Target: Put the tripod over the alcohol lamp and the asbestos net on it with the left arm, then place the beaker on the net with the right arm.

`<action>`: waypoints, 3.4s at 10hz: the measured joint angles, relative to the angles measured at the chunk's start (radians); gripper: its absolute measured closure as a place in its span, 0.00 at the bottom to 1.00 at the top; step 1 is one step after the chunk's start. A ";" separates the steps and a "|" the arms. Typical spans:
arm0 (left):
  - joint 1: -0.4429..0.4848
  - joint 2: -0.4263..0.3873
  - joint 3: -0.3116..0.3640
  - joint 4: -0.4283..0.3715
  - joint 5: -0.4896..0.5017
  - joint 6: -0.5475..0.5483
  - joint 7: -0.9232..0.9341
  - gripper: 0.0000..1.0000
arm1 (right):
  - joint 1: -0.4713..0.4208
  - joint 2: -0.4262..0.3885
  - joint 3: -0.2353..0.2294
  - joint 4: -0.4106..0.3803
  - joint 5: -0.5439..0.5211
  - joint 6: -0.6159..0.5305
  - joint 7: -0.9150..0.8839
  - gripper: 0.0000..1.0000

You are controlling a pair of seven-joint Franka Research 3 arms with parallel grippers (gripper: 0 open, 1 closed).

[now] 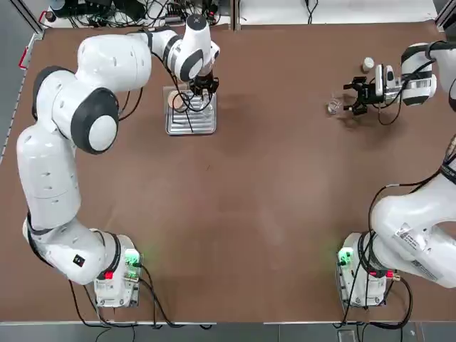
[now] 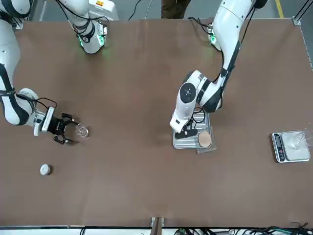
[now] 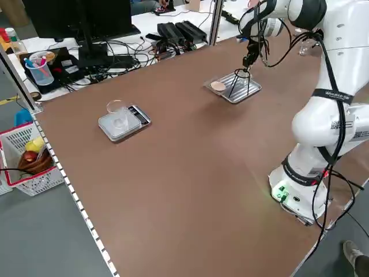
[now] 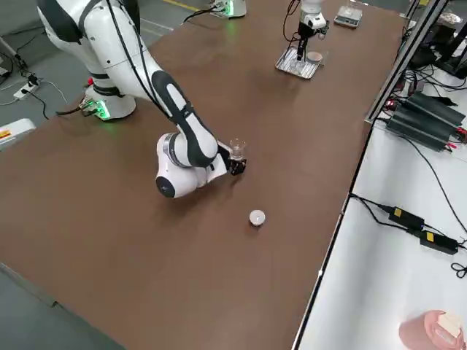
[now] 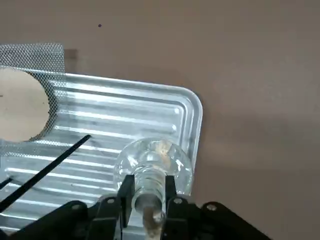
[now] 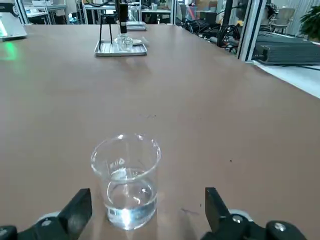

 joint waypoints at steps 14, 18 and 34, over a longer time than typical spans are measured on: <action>-0.067 -0.050 -0.032 0.168 -0.100 -0.103 -0.215 0.74 | 0.004 0.025 0.010 -0.008 0.024 0.002 -0.069 0.00; -0.247 0.143 -0.010 0.350 -0.100 -0.083 -0.393 0.74 | 0.009 0.029 0.014 -0.012 0.035 0.005 -0.074 0.00; -0.289 0.210 0.061 0.409 -0.100 0.064 -0.413 0.43 | 0.014 0.044 0.026 -0.011 0.053 0.024 -0.090 0.42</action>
